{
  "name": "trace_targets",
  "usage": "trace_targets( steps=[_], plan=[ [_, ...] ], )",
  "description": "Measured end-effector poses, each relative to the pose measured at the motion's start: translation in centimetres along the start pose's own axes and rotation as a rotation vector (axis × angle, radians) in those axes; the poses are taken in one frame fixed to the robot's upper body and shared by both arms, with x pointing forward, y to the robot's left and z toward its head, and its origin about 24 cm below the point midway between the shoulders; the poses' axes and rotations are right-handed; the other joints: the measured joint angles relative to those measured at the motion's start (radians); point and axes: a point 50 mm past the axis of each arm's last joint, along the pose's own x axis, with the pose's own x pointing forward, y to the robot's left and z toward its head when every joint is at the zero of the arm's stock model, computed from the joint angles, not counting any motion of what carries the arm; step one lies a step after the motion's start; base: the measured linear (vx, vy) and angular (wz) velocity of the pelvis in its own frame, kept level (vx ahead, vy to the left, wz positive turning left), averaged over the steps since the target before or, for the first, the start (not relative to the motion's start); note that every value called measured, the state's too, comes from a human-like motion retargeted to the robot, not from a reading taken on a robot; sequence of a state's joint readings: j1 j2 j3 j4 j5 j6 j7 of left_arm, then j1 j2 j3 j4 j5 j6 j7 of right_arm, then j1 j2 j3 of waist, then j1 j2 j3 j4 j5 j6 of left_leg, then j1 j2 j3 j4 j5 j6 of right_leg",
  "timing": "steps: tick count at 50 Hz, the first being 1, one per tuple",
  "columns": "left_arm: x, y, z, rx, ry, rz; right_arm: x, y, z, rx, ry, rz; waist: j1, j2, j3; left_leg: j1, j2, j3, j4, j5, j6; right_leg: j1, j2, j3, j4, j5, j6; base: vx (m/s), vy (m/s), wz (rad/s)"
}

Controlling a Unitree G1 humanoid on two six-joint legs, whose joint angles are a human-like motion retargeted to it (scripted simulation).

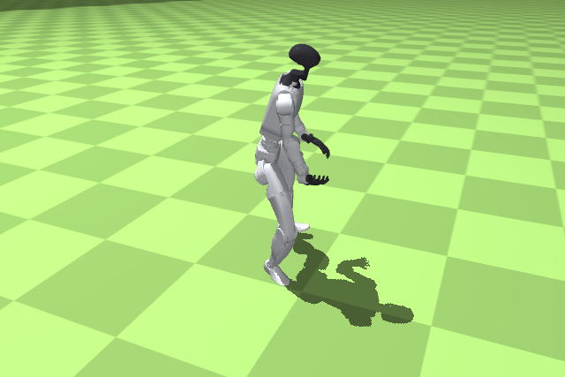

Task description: Kungfu

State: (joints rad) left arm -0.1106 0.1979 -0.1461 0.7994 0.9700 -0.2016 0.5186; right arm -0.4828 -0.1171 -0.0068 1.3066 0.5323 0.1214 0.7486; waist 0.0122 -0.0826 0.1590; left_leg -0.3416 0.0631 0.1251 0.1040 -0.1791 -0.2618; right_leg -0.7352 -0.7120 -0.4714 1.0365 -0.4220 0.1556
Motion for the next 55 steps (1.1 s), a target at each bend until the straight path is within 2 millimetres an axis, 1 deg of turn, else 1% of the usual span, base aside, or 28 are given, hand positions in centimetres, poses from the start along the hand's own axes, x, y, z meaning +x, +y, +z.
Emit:
trace_targets(
  steps=[3,6,9,11,13,15,17,20,23,25,27,28,30,31,32,33,35,38,40,41,43,45,47,48,50,51,53,55],
  plan=[
    [-0.7,0.2,-0.9,0.072,0.049,0.056,-1.6,-1.8,1.7,-0.12,-0.099,-0.148,0.008,-0.004,-0.014,-0.023,0.022,0.113,0.004,0.032,0.0,0.049,-0.003,-0.041,-0.041,0.021,-0.003,0.27,0.05,0.55],
    [-1.8,-0.3,-1.6,0.07,0.123,0.077,-3.0,-2.8,3.6,-0.205,-0.217,-0.242,0.018,-0.011,-0.039,-0.075,0.055,0.253,0.037,0.109,0.0,0.11,-0.008,-0.1,-0.094,0.053,0.0,0.35,0.04,0.97],
    [-3.2,-0.9,-2.4,-0.021,0.213,0.077,-3.7,-2.7,5.2,-0.241,-0.296,-0.229,0.05,-0.005,-0.072,-0.146,0.126,0.389,0.113,0.199,0.0,0.2,0.029,-0.189,-0.178,0.085,-0.01,0.49,-0.04,0.96],
    [-4.5,-1.3,-3.2,-0.1,0.291,0.073,-3.6,-2.0,5.8,-0.271,-0.303,-0.174,0.102,0.006,-0.087,-0.159,0.194,0.444,0.171,0.233,0.0,0.284,0.095,-0.242,-0.255,0.101,-0.022,0.63,-0.21,0.09],
    [-5.8,-1.6,-4.2,-0.18,0.369,0.074,-3.1,-0.9,6.5,-0.324,-0.295,-0.11,0.172,0.02,-0.092,-0.143,0.258,0.472,0.23,0.216,0.024,0.374,0.169,-0.272,-0.342,0.124,-0.029,0.84,0.09,-0.41],
    [-7.0,-1.7,-5.2,-0.264,0.44,0.084,-2.6,0.5,7.5,-0.4,-0.29,-0.039,0.235,0.044,-0.102,-0.119,0.288,0.461,0.252,0.17,0.023,0.452,0.219,-0.299,-0.417,0.15,-0.031,0.86,0.42,-0.25],
    [-8.2,-1.8,-6.1,-0.35,0.513,0.11,-1.9,2.2,8.4,-0.482,-0.284,0.045,0.301,0.056,-0.115,-0.098,0.262,0.372,0.261,0.114,0.027,0.515,0.245,-0.308,-0.491,0.191,-0.022,0.9,0.53,-0.35],
    [-9.6,-1.3,-7.5,-0.476,0.59,0.174,-0.7,5.3,9.6,-0.596,-0.28,0.179,0.374,0.057,-0.142,-0.091,0.217,0.31,0.301,0.066,0.07,0.599,0.251,-0.309,-0.598,0.294,0.006,0.88,0.55,-0.08],
    [-10.1,-0.2,-8.6,-0.593,0.613,0.253,0.6,8.6,10.6,-0.681,-0.306,0.287,0.388,0.072,-0.174,-0.071,0.182,0.317,0.311,0.028,0.132,0.703,0.26,-0.327,-0.701,0.452,0.049,0.82,0.66,0.67],
    [-9.9,0.9,-9.5,-0.673,0.601,0.294,1.2,10.5,11.2,-0.722,-0.323,0.339,0.384,0.092,-0.198,-0.047,0.135,0.283,0.302,0.008,0.157,0.777,0.281,-0.323,-0.761,0.568,0.059,0.8,0.64,1.16],
    [-9.0,2.7,-10.4,-0.742,0.539,0.318,1.6,12.0,11.6,-0.751,-0.337,0.385,0.362,0.112,-0.231,-0.023,0.1,0.258,0.283,0.009,0.17,0.833,0.309,-0.272,-0.789,0.658,0.003,0.83,0.54,1.49],
    [-8.3,3.9,-10.9,-0.781,0.492,0.323,1.7,12.8,11.8,-0.768,-0.346,0.408,0.35,0.114,-0.246,-0.012,0.08,0.251,0.273,0.014,0.177,0.839,0.329,-0.194,-0.783,0.683,-0.005,0.8,0.43,1.56],
    [-6.1,6.4,-11.4,-0.871,0.363,0.3,1.5,14.1,12.6,-0.814,-0.378,0.446,0.329,0.114,-0.267,0.007,0.03,0.224,0.248,0.025,0.207,0.803,0.402,0.075,-0.71,0.628,0.065,0.71,0.32,1.74],
    [-4.6,7.5,-11.1,-0.928,0.287,0.267,1.0,14.5,13.3,-0.844,-0.41,0.455,0.3,0.121,-0.271,0.011,0.001,0.17,0.236,0.034,0.227,0.786,0.478,0.188,-0.666,0.574,0.09,0.59,0.21,2.28],
    [-3.0,8.5,-10.6,-0.986,0.21,0.228,0.5,15.0,14.0,-0.874,-0.447,0.46,0.269,0.13,-0.275,0.013,-0.023,0.113,0.228,0.043,0.245,0.768,0.551,0.267,-0.627,0.524,0.106,0.51,0.1,2.7],
    [-1.3,9.3,-9.8,-1.053,0.134,0.177,-0.1,15.4,14.8,-0.906,-0.495,0.457,0.233,0.142,-0.276,0.012,-0.038,0.047,0.227,0.054,0.259,0.752,0.616,0.277,-0.598,0.485,0.106,0.47,0.03,2.68],
    [2.1,10.4,-7.5,-1.192,-0.012,0.026,-1.6,15.8,16.1,-0.966,-0.614,0.427,0.174,0.156,-0.274,0.026,-0.076,-0.044,0.225,0.072,0.29,0.7,0.676,0.273,-0.519,0.384,0.106,0.46,0.04,2.37],
    [6.4,11.2,-1.9,-1.324,-0.239,-0.337,-4.6,15.9,17.4,-1.049,-0.856,0.331,0.121,0.132,-0.252,0.086,-0.158,-0.094,0.203,0.099,0.342,0.592,0.686,0.308,-0.478,0.293,0.027,0.45,0.08,1.65],
    [8.2,11.1,2.7,-1.339,-0.366,-0.61,-6.8,15.9,17.6,-1.108,-1.049,0.241,0.079,0.114,-0.234,0.125,-0.202,-0.118,0.194,0.116,0.365,0.52,0.695,0.337,-0.521,0.265,-0.04,0.33,0.01,1.54],
    [8.6,10.8,4.9,-1.328,-0.421,-0.739,-7.9,15.7,17.5,-1.134,-1.153,0.156,0.048,0.107,-0.221,0.147,-0.224,-0.136,0.189,0.123,0.375,0.484,0.698,0.36,-0.554,0.271,-0.068,0.31,0.03,1.75],
    [8.7,9.9,9.1,-1.301,-0.521,-0.978,-9.8,15.4,16.7,-1.173,-1.356,-0.012,-0.029,0.107,-0.195,0.194,-0.258,-0.181,0.181,0.137,0.398,0.409,0.694,0.391,-0.628,0.317,-0.118,0.31,0.06,1.95],
    [8.1,8.5,13.0,-1.291,-0.601,-1.183,-11.4,15.1,15.2,-1.198,-1.55,-0.191,-0.115,0.118,-0.162,0.245,-0.282,-0.233,0.177,0.146,0.416,0.348,0.675,0.396,-0.72,0.412,-0.16,0.26,0.09,1.75],
    [7.1,6.9,16.1,-1.319,-0.64,-1.344,-12.4,14.7,13.2,-1.192,-1.686,-0.357,-0.176,0.126,-0.132,0.289,-0.296,-0.252,0.169,0.151,0.429,0.298,0.66,0.388,-0.823,0.469,-0.177,0.18,0.11,0.96],
    [6.5,6.1,17.4,-1.349,-0.641,-1.413,-12.7,14.4,12.2,-1.187,-1.732,-0.43,-0.201,0.127,-0.116,0.314,-0.3,-0.256,0.162,0.153,0.433,0.275,0.659,0.383,-0.872,0.477,-0.171,0.15,0.09,0.44],
    [5.5,4.4,19.3,-1.418,-0.601,-1.523,-13.3,13.8,10.0,-1.189,-1.8,-0.562,-0.236,0.129,-0.084,0.361,-0.302,-0.253,0.144,0.159,0.439,0.231,0.659,0.357,-0.961,0.475,-0.156,0.12,0.05,-0.05],
    [5.1,3.5,19.9,-1.44,-0.558,-1.562,-13.5,13.4,9.0,-1.189,-1.815,-0.627,-0.242,0.135,-0.07,0.378,-0.294,-0.239,0.132,0.164,0.443,0.212,0.669,0.342,-0.99,0.475,-0.176,0.08,0.01,-0.49],
    [4.1,2.1,20.6,-1.459,-0.486,-1.635,-14.1,12.7,7.5,-1.199,-1.837,-0.754,-0.256,0.144,-0.044,0.406,-0.281,-0.213,0.111,0.174,0.447,0.183,0.682,0.309,-1.023,0.449,-0.195,-0.01,0.01,-0.57],
    [3.4,1.2,20.8,-1.461,-0.444,-1.699,-14.6,12.1,6.3,-1.211,-1.84,-0.828,-0.279,0.144,-0.026,0.424,-0.277,-0.196,0.1,0.186,0.445,0.168,0.671,0.256,-1.011,0.427,-0.187,-0.05,0.01,-0.28]
  ],
)
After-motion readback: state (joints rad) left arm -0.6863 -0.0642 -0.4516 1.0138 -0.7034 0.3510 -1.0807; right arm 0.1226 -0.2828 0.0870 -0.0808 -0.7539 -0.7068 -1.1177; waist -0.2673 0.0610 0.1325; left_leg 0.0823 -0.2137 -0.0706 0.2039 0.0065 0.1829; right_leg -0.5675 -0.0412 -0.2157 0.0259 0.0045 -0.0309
